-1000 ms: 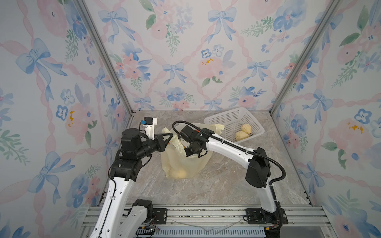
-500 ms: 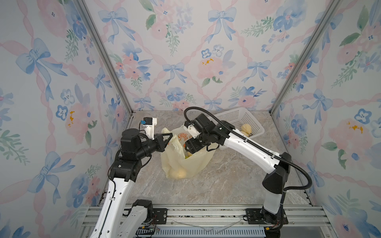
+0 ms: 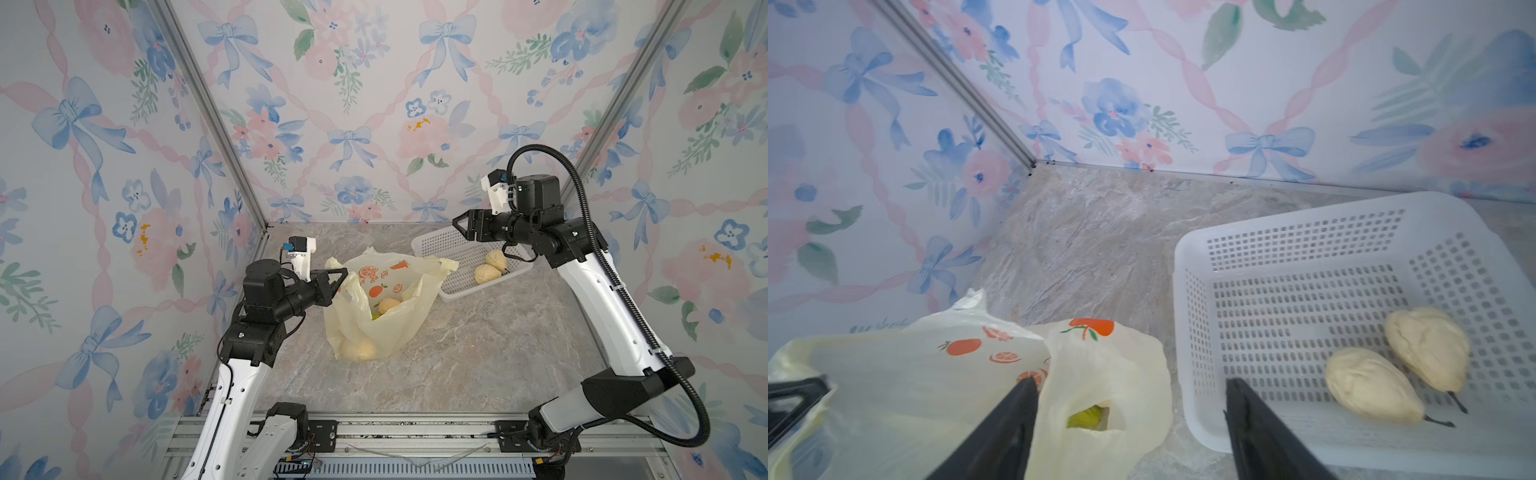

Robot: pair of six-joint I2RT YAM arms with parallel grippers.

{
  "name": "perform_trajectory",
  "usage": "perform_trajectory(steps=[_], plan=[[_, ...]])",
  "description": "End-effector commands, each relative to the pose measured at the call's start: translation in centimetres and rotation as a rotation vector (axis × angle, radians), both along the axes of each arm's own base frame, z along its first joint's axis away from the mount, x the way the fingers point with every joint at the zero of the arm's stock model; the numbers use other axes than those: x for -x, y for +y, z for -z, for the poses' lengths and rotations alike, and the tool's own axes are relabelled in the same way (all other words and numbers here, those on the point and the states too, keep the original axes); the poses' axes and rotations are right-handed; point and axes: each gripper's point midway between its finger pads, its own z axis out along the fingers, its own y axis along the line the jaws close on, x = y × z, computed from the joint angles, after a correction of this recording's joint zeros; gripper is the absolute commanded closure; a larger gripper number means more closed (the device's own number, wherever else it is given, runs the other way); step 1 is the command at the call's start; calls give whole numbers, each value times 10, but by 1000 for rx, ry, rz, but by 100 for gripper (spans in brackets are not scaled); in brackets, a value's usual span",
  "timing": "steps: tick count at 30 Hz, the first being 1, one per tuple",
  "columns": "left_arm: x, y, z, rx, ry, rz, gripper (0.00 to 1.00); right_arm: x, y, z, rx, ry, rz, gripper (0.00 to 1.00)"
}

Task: Place the pears into plastic bags & tie knots
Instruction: Pick up the pear from the basket.

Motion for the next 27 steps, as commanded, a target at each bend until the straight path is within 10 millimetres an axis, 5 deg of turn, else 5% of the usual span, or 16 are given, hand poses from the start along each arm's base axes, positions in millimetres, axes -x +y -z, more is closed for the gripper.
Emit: perform_trajectory(steps=[1,6,10,15,21,27], plan=[[0,1,-9,2,-34,-7,100,-28,-47,68,127,156,139,27],[0,1,-8,4,-29,-7,100,-56,-89,167,373,353,221,24],[2,1,-8,8,-28,-7,100,-68,-104,220,525,444,219,18],[3,3,-8,7,-33,-17,100,-81,-119,259,635,502,234,12],[1,3,-4,2,-24,-20,100,-78,-107,316,622,655,146,13],[1,2,-4,2,-27,-17,100,-73,-95,327,560,686,112,24]])
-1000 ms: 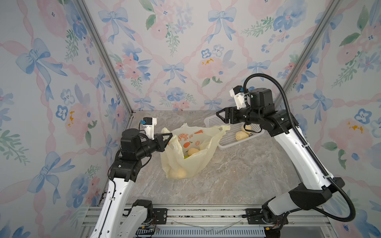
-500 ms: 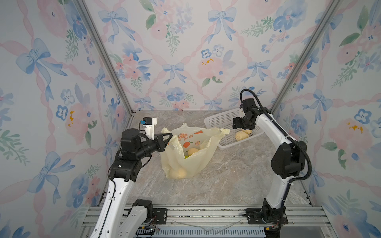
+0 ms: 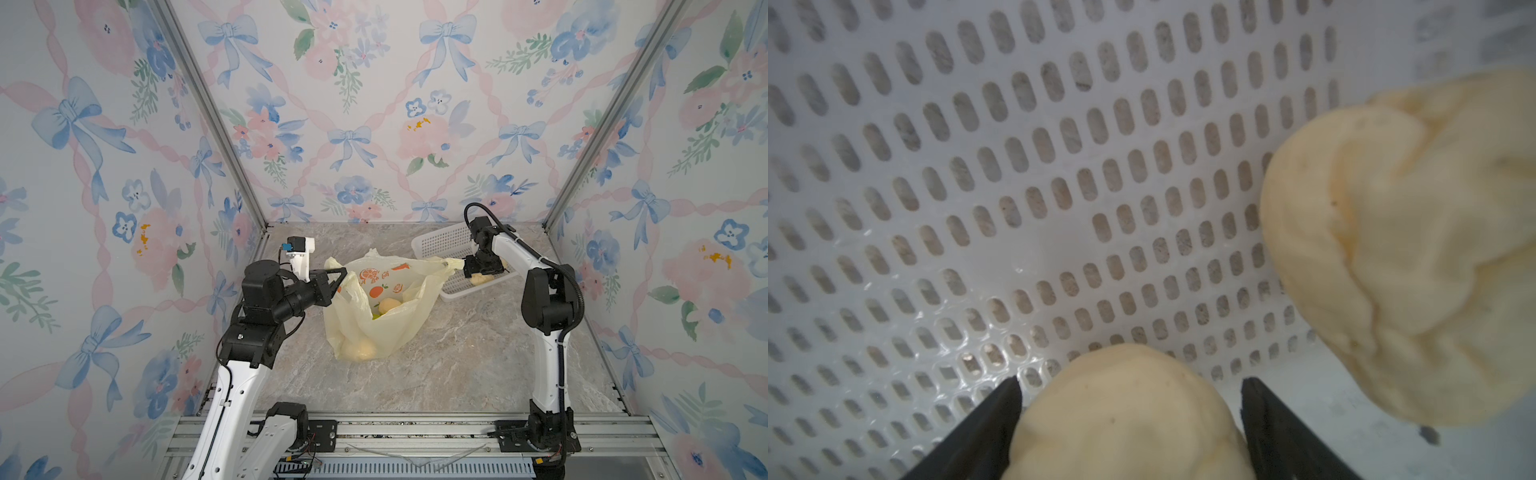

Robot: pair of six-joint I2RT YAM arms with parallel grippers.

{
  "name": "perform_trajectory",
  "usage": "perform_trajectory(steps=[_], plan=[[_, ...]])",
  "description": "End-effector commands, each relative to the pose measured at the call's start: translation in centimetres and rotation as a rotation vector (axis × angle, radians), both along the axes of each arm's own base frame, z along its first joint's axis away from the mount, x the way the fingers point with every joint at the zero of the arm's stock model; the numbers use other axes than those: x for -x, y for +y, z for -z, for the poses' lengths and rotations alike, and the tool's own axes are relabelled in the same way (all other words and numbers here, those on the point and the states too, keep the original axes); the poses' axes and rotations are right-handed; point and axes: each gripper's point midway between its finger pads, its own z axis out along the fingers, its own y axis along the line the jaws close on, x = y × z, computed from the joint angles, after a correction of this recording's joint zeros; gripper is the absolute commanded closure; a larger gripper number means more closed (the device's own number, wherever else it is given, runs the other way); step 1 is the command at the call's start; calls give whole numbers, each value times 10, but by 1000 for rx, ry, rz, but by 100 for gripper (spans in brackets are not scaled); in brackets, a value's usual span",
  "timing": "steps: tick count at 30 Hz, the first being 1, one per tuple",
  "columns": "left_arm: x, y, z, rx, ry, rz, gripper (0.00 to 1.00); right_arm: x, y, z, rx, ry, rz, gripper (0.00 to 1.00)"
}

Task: Place the pears into plastic bags & tie knots
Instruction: Pick up the pear from the basket.

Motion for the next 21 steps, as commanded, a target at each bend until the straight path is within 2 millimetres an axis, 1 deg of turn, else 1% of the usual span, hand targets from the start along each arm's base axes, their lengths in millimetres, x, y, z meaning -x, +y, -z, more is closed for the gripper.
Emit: perform_trajectory(steps=[1,2,4,7,10,14,16,18,19,21], plan=[[0,1,-1,-1,-17,-6,100,13,6,1,-52,46,-2,26],[0,1,-1,-1,-16,-5,100,12,7,-7,-64,22,1,31],[0,1,0,-1,-14,-4,100,12,9,-20,-85,-5,5,36],[-1,0,0,1,-12,-3,100,14,16,-57,-131,-71,3,37],[-1,1,-3,-1,-19,-6,100,19,25,-106,-192,-170,1,38],[0,1,-5,1,-26,-5,100,33,41,-182,-285,-332,-17,37],[1,1,-6,2,-30,-5,100,45,59,-221,-372,-410,-46,37],[1,1,-6,2,-29,-6,100,56,83,-258,-482,-484,-97,37],[2,1,-6,1,-31,-9,100,62,94,-269,-518,-503,-121,37],[2,2,-7,0,-34,-9,100,81,122,-302,-585,-550,-196,36]])
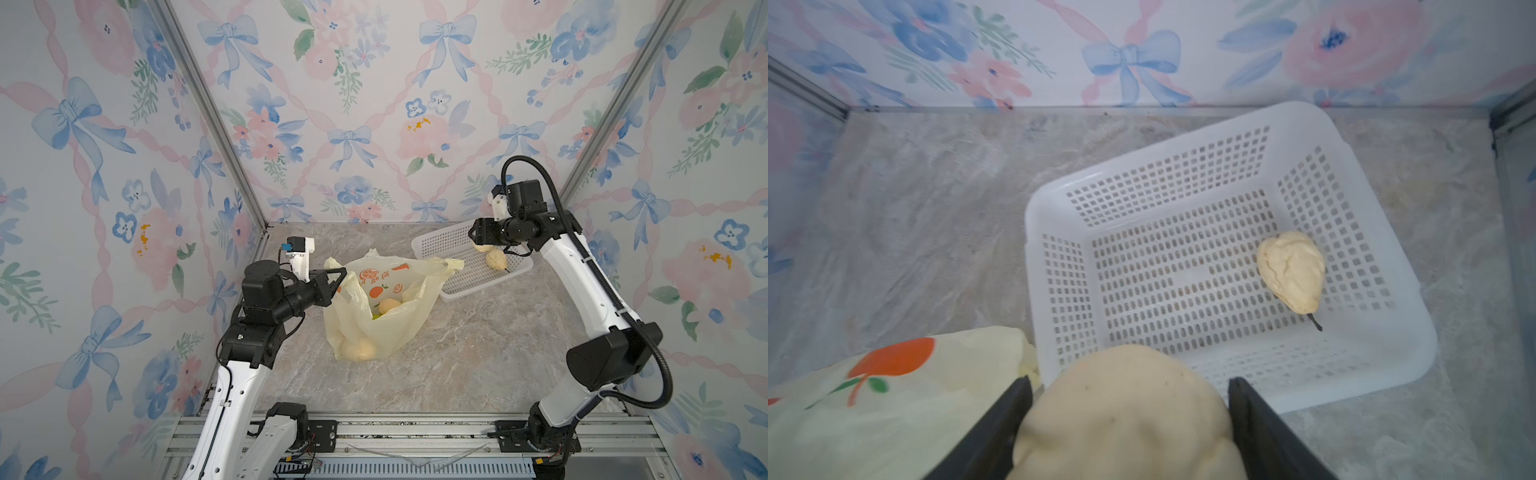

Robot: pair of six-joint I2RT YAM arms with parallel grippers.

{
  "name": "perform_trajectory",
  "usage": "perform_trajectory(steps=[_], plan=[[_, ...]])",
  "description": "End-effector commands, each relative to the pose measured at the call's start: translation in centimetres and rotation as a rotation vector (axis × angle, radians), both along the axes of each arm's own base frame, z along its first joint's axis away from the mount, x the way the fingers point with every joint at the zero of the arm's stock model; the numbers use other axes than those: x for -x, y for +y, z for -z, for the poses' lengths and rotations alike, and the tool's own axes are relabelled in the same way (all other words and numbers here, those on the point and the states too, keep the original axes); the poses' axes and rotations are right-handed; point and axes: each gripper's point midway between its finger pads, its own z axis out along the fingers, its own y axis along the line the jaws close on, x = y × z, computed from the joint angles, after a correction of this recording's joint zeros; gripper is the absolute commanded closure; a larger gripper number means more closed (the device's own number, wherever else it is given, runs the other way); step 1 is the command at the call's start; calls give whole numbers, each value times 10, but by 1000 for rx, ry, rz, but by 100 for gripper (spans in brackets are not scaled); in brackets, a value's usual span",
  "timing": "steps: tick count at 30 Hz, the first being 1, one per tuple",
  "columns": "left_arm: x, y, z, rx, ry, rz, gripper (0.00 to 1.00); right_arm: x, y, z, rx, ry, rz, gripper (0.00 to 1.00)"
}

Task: Place the pears into plastic bags & tie knots
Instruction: Pick up the pear from the basket, then place the pear in the plastic bag.

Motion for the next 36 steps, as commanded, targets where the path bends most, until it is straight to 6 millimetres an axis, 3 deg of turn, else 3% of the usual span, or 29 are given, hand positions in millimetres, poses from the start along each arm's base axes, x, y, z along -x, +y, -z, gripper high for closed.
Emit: perform_trajectory(steps=[1,4,8,11,15,22,26,28,30,32,36], plan=[[2,1,-7,0,-35,-4,100,31,60,-41,-129,-55,-158,36],[4,1,-9,0,-42,0,100,62,106,-61,-156,-83,-283,36],[5,1,-9,2,-44,-4,100,105,166,-62,-166,-60,-441,35],[6,1,-11,4,-46,-3,100,125,206,-32,-151,22,-521,35],[6,1,-14,7,-51,-5,100,144,240,8,-136,104,-572,36],[5,1,-15,8,-53,-3,100,135,271,98,-19,195,-545,36],[6,1,-16,7,-53,-5,100,134,277,152,63,250,-531,33],[5,2,-14,5,-51,-7,100,133,277,168,76,272,-521,28],[4,2,-13,5,-47,-8,100,132,278,167,74,271,-521,22],[4,1,-12,7,-43,-6,100,132,278,154,67,255,-524,19],[4,2,-13,4,-48,-11,100,131,271,96,-5,170,-526,17]])
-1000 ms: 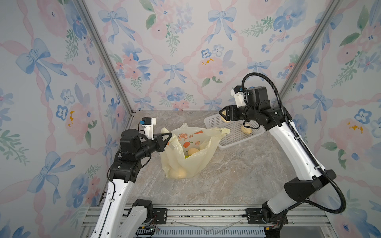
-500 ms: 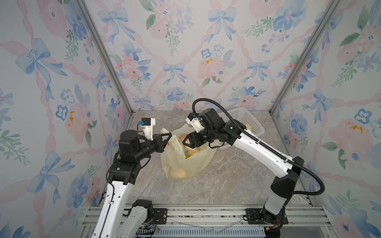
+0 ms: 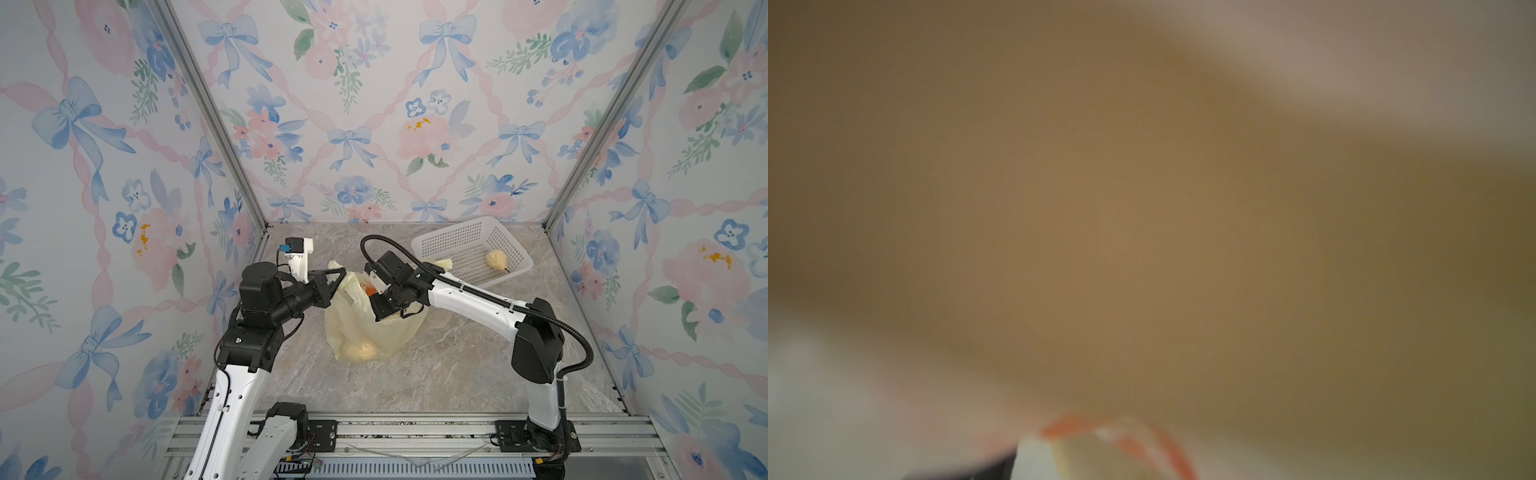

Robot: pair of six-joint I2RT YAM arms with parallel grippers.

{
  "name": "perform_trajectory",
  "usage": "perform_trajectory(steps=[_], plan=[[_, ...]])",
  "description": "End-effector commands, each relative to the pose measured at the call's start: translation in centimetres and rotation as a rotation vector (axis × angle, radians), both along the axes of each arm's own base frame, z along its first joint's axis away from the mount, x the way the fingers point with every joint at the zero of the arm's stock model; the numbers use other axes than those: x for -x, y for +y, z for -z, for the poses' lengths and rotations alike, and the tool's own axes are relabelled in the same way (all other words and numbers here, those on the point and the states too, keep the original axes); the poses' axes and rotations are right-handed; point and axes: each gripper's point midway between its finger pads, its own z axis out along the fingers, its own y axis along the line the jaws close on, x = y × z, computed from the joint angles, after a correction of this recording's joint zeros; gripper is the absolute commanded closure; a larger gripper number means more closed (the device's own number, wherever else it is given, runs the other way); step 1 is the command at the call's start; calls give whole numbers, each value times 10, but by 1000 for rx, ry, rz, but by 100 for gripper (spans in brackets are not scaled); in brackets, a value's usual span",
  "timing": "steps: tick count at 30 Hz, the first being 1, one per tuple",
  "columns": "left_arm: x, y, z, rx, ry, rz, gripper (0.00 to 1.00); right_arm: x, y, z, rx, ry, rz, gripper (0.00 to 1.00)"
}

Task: Place the pears into plastic bags & tie knots
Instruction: Place the pear in the plastic bag.

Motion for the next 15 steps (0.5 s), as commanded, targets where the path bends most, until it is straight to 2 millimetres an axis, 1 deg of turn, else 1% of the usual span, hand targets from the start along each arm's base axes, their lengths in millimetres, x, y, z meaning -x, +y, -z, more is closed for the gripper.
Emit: perform_trajectory(steps=[1,4,6,9,10,12,13,15], plan=[[-1,2,-8,2,-28,-12,100,-4,-6,-84,-140,-105,16,16],[-2,1,-7,2,-24,-9,100,-3,-20,-123,-202,-126,23,16],[-2,1,-6,1,-23,-10,100,-7,-35,-146,-243,-153,44,18],[-2,2,-6,0,-25,-12,100,-19,-64,-187,-327,-202,94,19],[-2,2,-6,1,-24,-12,100,-26,-75,-197,-343,-221,117,18],[-2,2,-6,-1,-25,-13,100,-40,-104,-219,-363,-275,175,18],[-3,2,-5,-1,-22,-12,100,-52,-121,-223,-358,-296,216,18],[-3,2,-5,-1,-22,-14,100,-76,-155,-225,-338,-325,299,18]])
